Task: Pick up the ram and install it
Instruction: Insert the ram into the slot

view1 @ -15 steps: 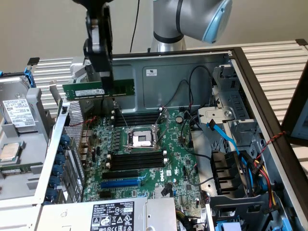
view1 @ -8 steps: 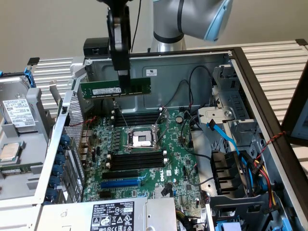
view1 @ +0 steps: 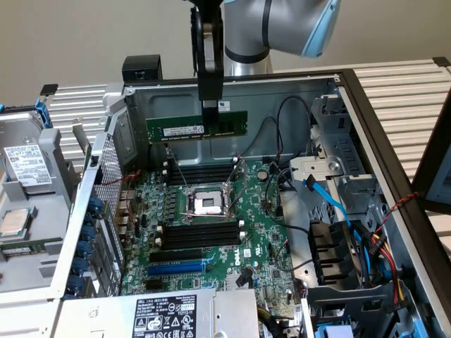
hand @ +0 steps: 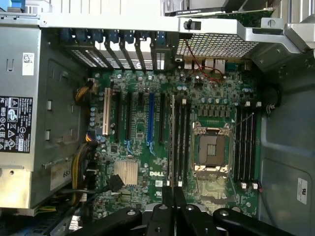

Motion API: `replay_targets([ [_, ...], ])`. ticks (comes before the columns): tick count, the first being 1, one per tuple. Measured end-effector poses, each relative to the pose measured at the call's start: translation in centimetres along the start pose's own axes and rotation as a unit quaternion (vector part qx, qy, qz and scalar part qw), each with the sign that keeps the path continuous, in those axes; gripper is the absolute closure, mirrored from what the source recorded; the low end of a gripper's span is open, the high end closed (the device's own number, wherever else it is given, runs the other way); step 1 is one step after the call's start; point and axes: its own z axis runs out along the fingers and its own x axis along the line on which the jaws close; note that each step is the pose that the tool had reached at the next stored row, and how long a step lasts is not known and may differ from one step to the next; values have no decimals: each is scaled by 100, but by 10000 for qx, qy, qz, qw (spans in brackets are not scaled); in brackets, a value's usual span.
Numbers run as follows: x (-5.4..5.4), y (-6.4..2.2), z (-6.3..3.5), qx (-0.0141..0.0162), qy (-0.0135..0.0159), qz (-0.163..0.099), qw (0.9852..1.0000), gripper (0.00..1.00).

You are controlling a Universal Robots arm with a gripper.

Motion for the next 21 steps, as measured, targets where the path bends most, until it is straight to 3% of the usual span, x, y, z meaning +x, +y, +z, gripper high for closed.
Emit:
replay_targets([
  [7, -1, 0, 3, 0, 0, 1, 10000, 88],
  [13, -7, -14, 106, -1, -1, 21, 10000, 88],
  [21, -12, -42, 251, -4, -13, 234, 9997, 88],
])
